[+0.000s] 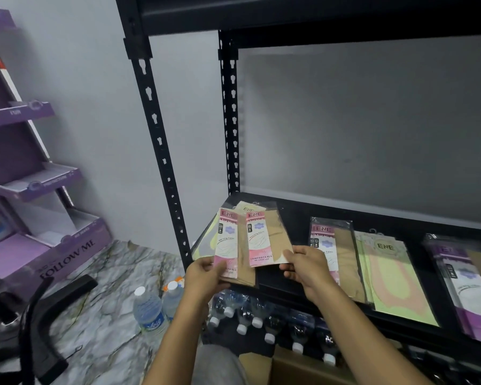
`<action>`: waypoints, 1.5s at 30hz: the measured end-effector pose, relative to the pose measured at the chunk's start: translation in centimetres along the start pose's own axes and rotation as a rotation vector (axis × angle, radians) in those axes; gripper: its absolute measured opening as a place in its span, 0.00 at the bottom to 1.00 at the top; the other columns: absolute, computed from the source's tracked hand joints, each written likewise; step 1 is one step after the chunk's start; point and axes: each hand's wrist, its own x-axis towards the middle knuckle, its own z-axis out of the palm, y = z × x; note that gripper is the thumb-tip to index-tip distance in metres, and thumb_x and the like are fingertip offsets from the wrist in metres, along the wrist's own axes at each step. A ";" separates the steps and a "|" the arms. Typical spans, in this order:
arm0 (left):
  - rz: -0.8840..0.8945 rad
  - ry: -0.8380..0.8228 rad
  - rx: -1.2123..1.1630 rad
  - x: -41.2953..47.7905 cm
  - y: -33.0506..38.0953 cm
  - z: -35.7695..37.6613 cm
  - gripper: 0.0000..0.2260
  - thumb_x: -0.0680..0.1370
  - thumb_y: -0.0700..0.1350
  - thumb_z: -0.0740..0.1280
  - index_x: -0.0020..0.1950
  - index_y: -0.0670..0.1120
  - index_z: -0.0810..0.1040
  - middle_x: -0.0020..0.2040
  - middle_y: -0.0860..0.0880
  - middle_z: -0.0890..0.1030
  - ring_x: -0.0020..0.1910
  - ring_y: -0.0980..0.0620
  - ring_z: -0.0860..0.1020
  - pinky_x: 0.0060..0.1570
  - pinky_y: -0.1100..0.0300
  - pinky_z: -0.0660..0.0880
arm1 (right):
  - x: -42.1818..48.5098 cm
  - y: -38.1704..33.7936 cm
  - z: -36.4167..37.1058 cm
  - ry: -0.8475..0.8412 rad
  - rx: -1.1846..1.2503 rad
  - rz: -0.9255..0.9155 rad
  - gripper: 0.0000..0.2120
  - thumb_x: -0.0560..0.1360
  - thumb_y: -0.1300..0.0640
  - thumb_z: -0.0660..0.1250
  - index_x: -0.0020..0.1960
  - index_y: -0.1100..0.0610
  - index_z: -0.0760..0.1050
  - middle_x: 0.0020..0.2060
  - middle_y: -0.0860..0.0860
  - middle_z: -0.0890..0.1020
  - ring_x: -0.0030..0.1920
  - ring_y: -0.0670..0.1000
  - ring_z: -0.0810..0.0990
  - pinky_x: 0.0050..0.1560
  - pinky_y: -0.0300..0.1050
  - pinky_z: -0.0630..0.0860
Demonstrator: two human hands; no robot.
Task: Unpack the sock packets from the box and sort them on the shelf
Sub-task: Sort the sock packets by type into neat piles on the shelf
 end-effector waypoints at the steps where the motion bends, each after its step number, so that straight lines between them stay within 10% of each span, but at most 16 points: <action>1: 0.019 0.007 -0.031 -0.3 0.1 0.0 0.10 0.78 0.38 0.69 0.58 0.37 0.75 0.50 0.38 0.83 0.42 0.45 0.84 0.34 0.58 0.82 | -0.4 -0.3 -0.3 0.018 -0.003 -0.027 0.04 0.77 0.63 0.66 0.44 0.56 0.77 0.38 0.54 0.84 0.32 0.48 0.81 0.28 0.39 0.77; 19: 0.163 -0.271 -0.249 -5.9 -0.2 6.2 0.13 0.75 0.38 0.71 0.58 0.42 0.75 0.51 0.42 0.85 0.47 0.44 0.85 0.43 0.55 0.82 | -10.3 -2.7 -12.9 0.258 0.046 -0.420 0.10 0.77 0.64 0.65 0.48 0.48 0.76 0.40 0.45 0.86 0.33 0.46 0.83 0.30 0.38 0.78; 45: 0.209 -0.355 -0.278 -8.9 0.5 7.8 0.11 0.77 0.36 0.68 0.59 0.41 0.75 0.47 0.44 0.86 0.48 0.44 0.85 0.42 0.57 0.82 | -10.8 -1.4 -16.1 0.350 -0.014 -0.351 0.12 0.77 0.63 0.66 0.45 0.45 0.75 0.38 0.48 0.85 0.32 0.47 0.83 0.33 0.40 0.78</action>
